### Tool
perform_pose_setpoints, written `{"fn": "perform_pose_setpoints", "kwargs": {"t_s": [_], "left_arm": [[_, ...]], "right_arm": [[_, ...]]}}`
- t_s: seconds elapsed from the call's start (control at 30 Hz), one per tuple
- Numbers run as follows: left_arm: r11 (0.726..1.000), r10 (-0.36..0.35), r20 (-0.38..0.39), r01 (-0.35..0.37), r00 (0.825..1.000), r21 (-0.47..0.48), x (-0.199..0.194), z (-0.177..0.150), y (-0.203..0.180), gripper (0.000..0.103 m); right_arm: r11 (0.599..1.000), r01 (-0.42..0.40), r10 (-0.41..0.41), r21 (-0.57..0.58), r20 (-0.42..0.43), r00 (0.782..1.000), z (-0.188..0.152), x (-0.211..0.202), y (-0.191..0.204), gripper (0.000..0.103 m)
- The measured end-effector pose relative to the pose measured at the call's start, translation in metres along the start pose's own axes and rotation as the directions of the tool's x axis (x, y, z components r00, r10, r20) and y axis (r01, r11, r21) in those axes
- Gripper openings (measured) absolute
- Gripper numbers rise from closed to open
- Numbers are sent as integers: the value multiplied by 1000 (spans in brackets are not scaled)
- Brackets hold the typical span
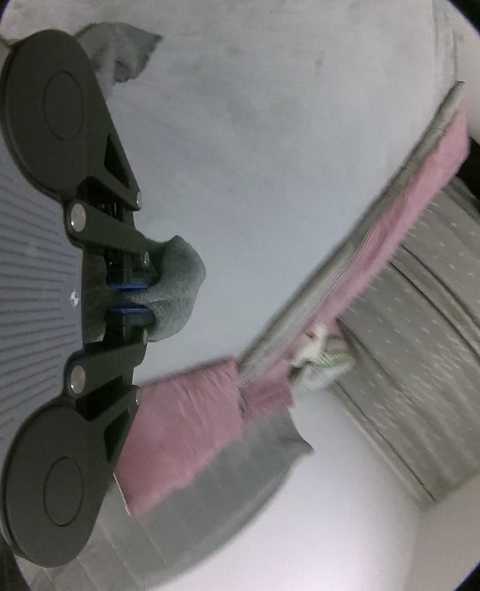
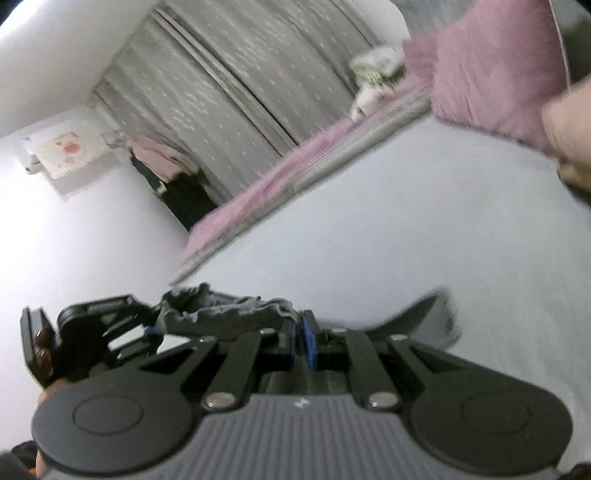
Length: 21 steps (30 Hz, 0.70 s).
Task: Fold clothes
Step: 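Lift the held sweater up off the bed with both grippers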
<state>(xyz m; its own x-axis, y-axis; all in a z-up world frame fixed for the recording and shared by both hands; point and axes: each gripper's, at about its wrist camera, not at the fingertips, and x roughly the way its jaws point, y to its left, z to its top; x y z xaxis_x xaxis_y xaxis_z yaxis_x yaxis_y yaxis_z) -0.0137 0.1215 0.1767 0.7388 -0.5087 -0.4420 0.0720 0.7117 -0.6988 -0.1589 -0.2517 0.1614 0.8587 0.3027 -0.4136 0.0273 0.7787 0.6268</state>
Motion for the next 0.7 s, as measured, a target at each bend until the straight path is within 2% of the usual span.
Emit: {"fn": "perform_pose_setpoints", "kwargs": {"t_s": [0.23,0.63,0.7], "left_arm": [[994,-97,130,88,987,69,-71,21,-40,8],[955,-170,285,87,943,284,-156,31,-101,8],[949,-170,295,76,940,307,-159,32,-105,8]], "right_arm": [[995,-31,41,-97,107,993,36,-47,53,6],[974,-41,99,-224,252,963,76,-111,125,6],[970,-34,100,-240,269,958,82,-115,134,6]]}}
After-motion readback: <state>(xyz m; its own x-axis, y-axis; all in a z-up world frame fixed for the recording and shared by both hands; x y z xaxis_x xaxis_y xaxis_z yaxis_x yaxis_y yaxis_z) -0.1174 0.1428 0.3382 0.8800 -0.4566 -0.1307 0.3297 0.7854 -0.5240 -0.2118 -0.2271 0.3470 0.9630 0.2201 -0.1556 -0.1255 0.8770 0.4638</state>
